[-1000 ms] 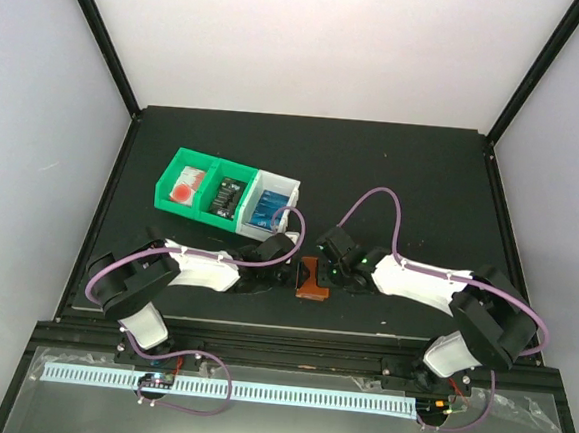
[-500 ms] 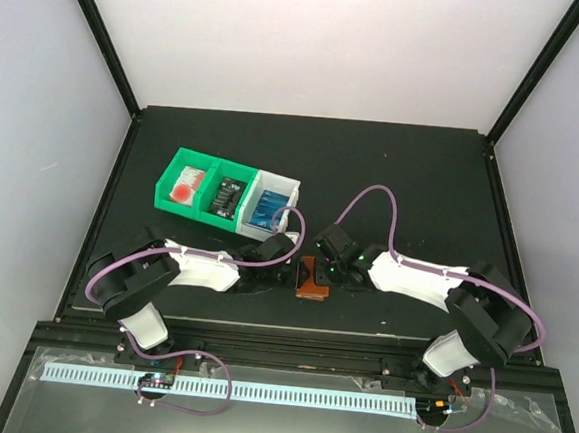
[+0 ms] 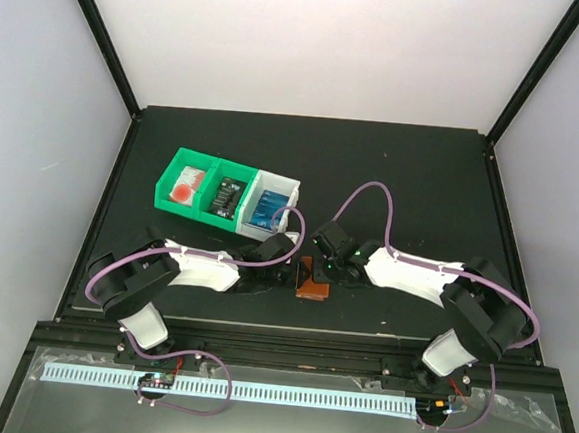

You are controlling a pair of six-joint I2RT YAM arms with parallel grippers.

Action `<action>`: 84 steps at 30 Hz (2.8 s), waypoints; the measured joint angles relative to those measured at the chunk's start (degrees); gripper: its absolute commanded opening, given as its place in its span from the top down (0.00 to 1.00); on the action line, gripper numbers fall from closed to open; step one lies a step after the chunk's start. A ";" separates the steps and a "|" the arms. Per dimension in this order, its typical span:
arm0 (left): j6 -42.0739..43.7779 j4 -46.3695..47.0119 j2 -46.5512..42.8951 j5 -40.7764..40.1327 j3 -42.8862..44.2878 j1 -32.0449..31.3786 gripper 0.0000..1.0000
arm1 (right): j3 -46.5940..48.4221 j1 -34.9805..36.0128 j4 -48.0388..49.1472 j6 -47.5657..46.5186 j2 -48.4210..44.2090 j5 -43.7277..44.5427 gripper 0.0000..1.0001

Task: Put the credit cards into the card holder
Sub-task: Close the card holder at the center of the board, then reset both arms

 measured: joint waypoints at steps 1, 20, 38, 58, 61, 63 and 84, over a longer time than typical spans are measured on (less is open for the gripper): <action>0.00 0.00 0.00 0.00 0.00 0.00 0.64 | 0.00 -0.02 0.00 -0.04 0.00 -0.02 0.89; -0.02 0.00 0.02 0.02 0.00 0.02 0.64 | -5.92 3.74 7.69 2.84 -2.56 4.68 0.92; -0.17 0.04 0.07 1.42 0.00 0.70 0.64 | -19.67 13.60 32.46 5.68 -3.63 24.13 0.96; 2.25 -13.03 -15.63 0.81 -3.48 4.52 0.13 | -7.52 12.07 6.21 4.15 -19.50 27.28 0.64; 3.91 -16.90 -25.05 -2.67 -3.52 4.98 0.01 | -6.88 11.85 0.79 4.00 -26.16 28.83 0.45; 5.07 -19.32 -31.39 -5.07 -3.45 5.14 0.01 | -6.38 11.78 -3.15 4.09 -31.36 30.01 0.35; 12.59 -46.56 -81.46 -27.41 3.65 5.42 0.01 | 1.33 11.74 -34.58 2.21 -71.97 45.03 0.00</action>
